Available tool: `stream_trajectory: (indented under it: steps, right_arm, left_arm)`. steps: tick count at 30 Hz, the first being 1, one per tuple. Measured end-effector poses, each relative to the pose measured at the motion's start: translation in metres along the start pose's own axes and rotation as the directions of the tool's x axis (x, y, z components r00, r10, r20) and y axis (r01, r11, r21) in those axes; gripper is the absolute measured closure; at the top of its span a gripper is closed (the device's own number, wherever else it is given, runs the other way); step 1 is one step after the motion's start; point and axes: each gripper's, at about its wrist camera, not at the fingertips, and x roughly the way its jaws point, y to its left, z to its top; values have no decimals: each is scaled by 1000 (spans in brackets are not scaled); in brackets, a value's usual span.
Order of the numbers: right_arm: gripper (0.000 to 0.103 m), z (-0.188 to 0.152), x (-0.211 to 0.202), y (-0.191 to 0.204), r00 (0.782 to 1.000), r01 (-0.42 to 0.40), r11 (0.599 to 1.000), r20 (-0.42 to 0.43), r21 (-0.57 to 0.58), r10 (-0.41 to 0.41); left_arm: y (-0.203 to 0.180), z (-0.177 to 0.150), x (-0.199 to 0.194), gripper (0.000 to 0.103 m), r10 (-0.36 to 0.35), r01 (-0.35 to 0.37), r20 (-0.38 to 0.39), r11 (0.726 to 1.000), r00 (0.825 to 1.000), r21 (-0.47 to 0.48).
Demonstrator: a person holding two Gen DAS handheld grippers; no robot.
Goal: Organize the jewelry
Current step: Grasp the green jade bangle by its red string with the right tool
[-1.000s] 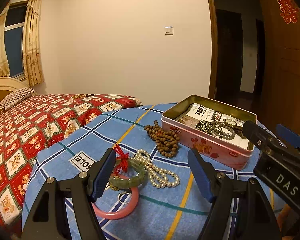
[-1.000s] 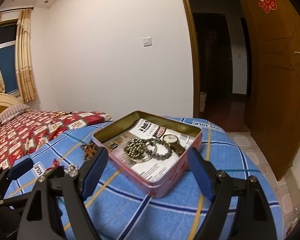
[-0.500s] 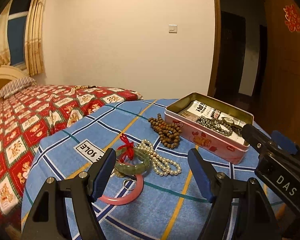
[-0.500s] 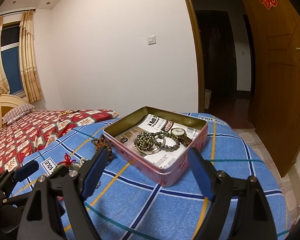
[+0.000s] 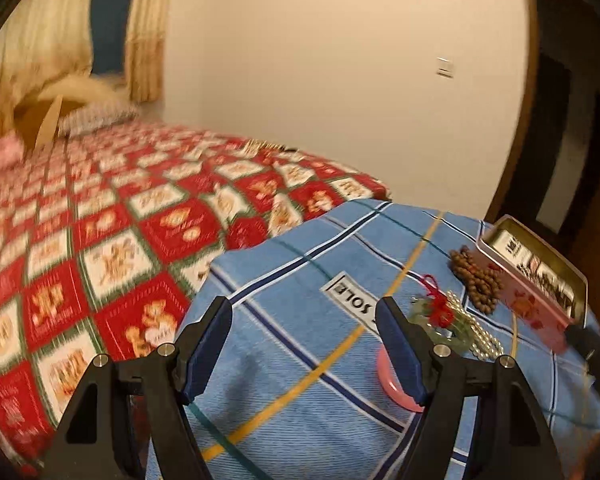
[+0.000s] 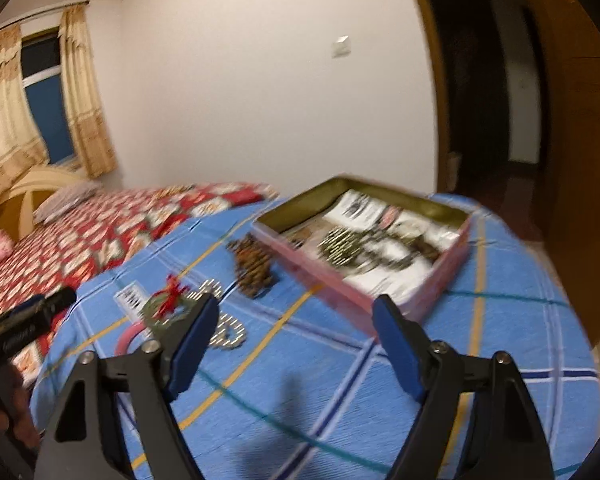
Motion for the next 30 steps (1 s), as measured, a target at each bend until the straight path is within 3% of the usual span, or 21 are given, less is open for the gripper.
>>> stream_trajectory:
  steps: [2,4,10,21,27,28,29,30]
  right_arm:
    - [38,-1,7,8,999,-27,999,-40,-19,26]
    - [43,-2,18,18,993,-82,996,-91,-30,79]
    - [43,-1,44,58,967,-201,974,-177,-101,182]
    - [45,22,94,80,961,-221,973,-185,-67,206]
    - [69,20,126,91,918,-276,959,-315,-68,242]
    - [75,20,128,89,911,-291,955,-321,-53,260]
    - [88,20,126,87,908,-300,953,-319,-44,272]
    - [93,20,124,84,908,-304,952,-313,-37,278]
  left_arm:
    - [4,0,3,29,1,-1,-16,1000,1000,-23]
    - [5,-1,6,29,-1,0,-26,1000,1000,-29]
    - [2,-1,8,29,-3,3,-36,1000,999,-8]
    - [3,-1,10,29,-10,9,-49,1000,999,-10]
    - [4,-2,13,29,-12,11,-65,1000,998,-15]
    - [3,-2,14,29,-9,8,-69,1000,998,-12]
    - [3,-2,15,29,-8,8,-71,1000,997,-8]
    - [2,-2,15,29,-8,8,-73,1000,997,-3]
